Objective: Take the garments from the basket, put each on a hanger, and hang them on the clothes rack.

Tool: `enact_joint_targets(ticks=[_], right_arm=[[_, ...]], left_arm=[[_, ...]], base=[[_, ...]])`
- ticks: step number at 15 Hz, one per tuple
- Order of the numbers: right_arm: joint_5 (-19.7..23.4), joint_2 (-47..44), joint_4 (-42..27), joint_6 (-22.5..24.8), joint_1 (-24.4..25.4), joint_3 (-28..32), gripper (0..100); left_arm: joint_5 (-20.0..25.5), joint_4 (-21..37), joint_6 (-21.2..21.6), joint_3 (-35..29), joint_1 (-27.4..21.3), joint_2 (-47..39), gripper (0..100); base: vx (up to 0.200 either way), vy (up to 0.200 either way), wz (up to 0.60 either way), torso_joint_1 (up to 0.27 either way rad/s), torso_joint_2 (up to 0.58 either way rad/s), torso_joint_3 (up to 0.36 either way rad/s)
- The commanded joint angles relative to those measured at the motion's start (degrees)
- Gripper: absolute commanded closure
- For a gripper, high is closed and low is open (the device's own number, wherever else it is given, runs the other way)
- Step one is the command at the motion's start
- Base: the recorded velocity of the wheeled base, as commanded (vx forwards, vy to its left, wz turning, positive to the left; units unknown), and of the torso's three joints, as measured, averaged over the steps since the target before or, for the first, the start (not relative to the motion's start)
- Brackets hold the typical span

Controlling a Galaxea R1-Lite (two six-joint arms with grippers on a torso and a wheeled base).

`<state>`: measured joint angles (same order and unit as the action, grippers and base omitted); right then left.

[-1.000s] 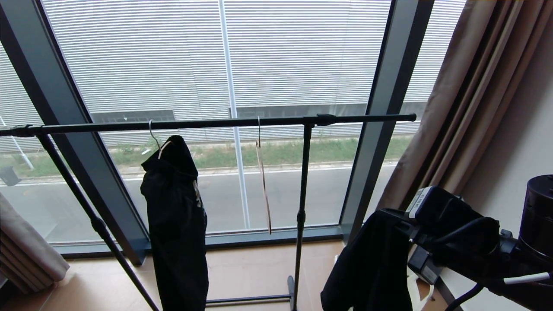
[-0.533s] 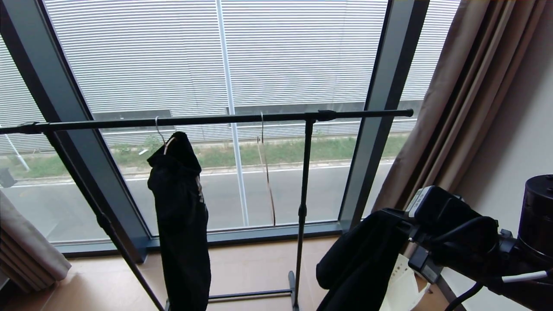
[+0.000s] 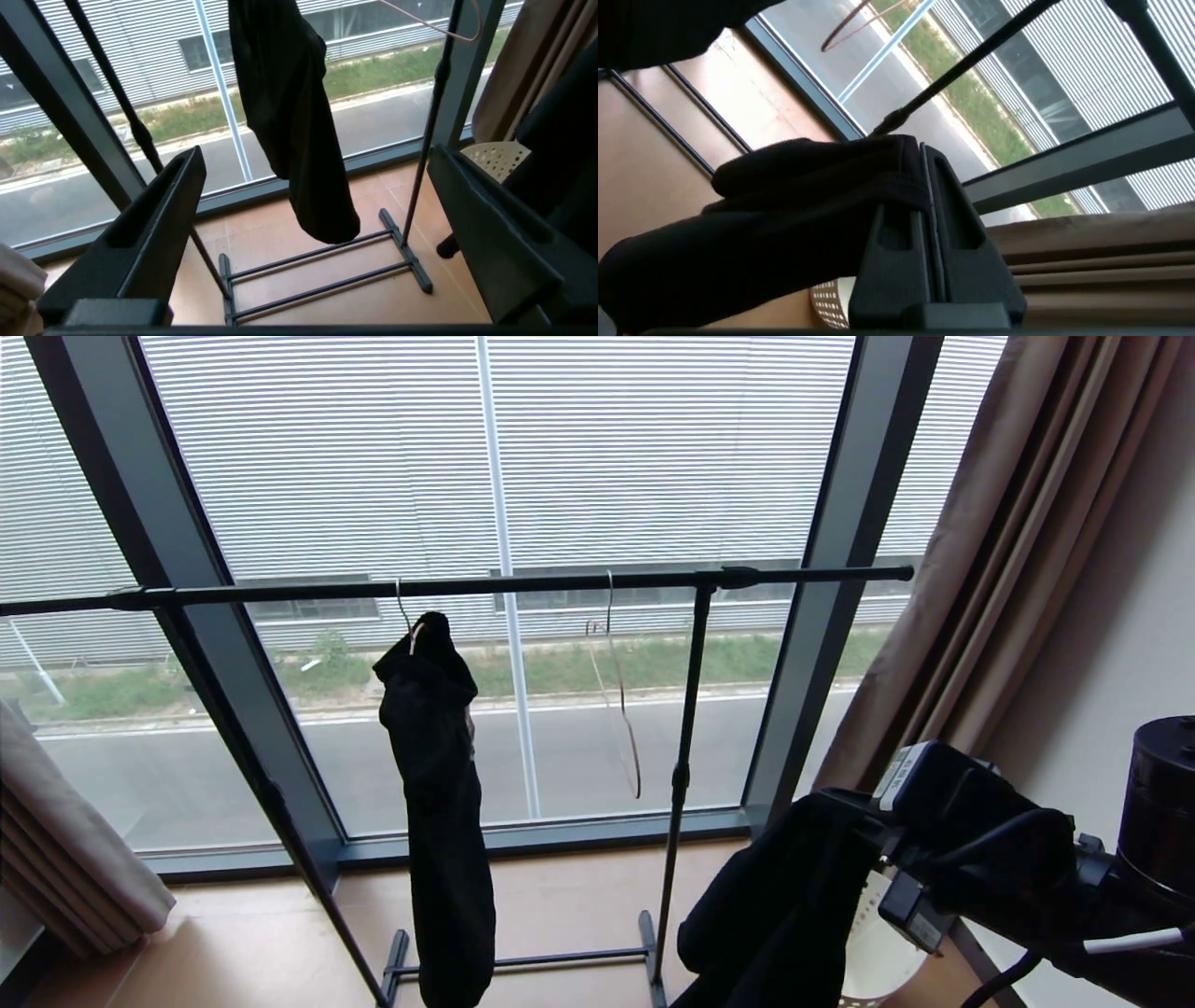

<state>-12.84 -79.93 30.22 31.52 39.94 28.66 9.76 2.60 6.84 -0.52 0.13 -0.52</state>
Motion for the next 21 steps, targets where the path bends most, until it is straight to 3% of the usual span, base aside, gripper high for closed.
enact_joint_targets(ticks=[1, 4, 7, 8, 10, 11, 12, 14, 15, 18, 21], right_arm=[[0.0, -0.6, -0.1, 0.0, 0.0, 0.1, 100], [-0.2, -1.5, 0.1, -0.2, 0.0, 0.9, 100], [-0.3, -3.1, 0.1, -0.9, 0.0, 3.0, 100], [-0.3, -3.7, 0.0, -3.9, 0.0, 4.4, 100], [-0.5, -4.2, -0.3, -10.1, 0.1, 7.0, 100], [-0.7, -4.4, -0.8, -12.9, 0.3, 8.5, 100], [-0.8, -4.5, -0.7, -13.4, 0.7, 8.9, 100], [-0.9, -4.6, -0.8, -14.7, 0.8, 9.4, 100], [-1.1, -5.1, -0.8, -16.3, 2.0, 9.5, 100], [-5.4, -7.5, -0.2, -18.2, 5.9, 9.9, 100], [-14.1, -9.8, 0.1, -22.6, 11.6, 11.8, 100]], left_arm=[[0.0, 0.0, 0.0, 0.0, 0.0, -0.1, 0], [0.3, 0.2, 0.4, -0.3, -0.1, -2.6, 0], [0.4, 0.7, 0.8, -1.0, -0.6, -11.9, 0], [3.9, -0.4, 0.2, -6.1, -2.8, -20.2, 0], [8.3, -4.8, -6.7, -15.8, -6.3, -35.3, 0], [8.0, -11.2, -10.4, -23.0, -13.3, -50.8, 0], [5.4, -15.3, -10.9, -26.3, -17.8, -60.0, 0], [-1.5, -21.2, -10.9, -30.0, -26.0, -72.5, 0], [-4.7, -27.8, -12.3, -32.4, -31.2, -80.2, 0], [-4.7, -32.9, -13.2, -36.1, -37.5, -88.4, 0], [-5.1, -34.4, -17.4, -41.9, -44.1, -95.4, 0]], base=[[0.000, 0.000, 0.00, 0.000, 0.00, 0.000], [0.000, 0.000, 0.00, 0.000, 0.00, 0.000], [0.000, 0.000, 0.00, 0.000, 0.00, 0.000], [0.000, 0.000, 0.00, 0.000, 0.00, 0.000], [0.000, 0.000, 0.00, 0.000, 0.00, 0.000], [0.000, 0.000, 0.00, 0.000, 0.00, 0.000], [0.000, 0.000, 0.00, 0.000, 0.00, 0.000], [0.000, 0.000, 0.00, 0.000, 0.00, 0.000], [0.000, 0.000, 0.00, 0.000, 0.00, 0.000], [0.000, 0.000, 0.00, 0.000, 0.00, 0.000], [0.000, 0.000, 0.00, 0.000, 0.00, 0.000]])
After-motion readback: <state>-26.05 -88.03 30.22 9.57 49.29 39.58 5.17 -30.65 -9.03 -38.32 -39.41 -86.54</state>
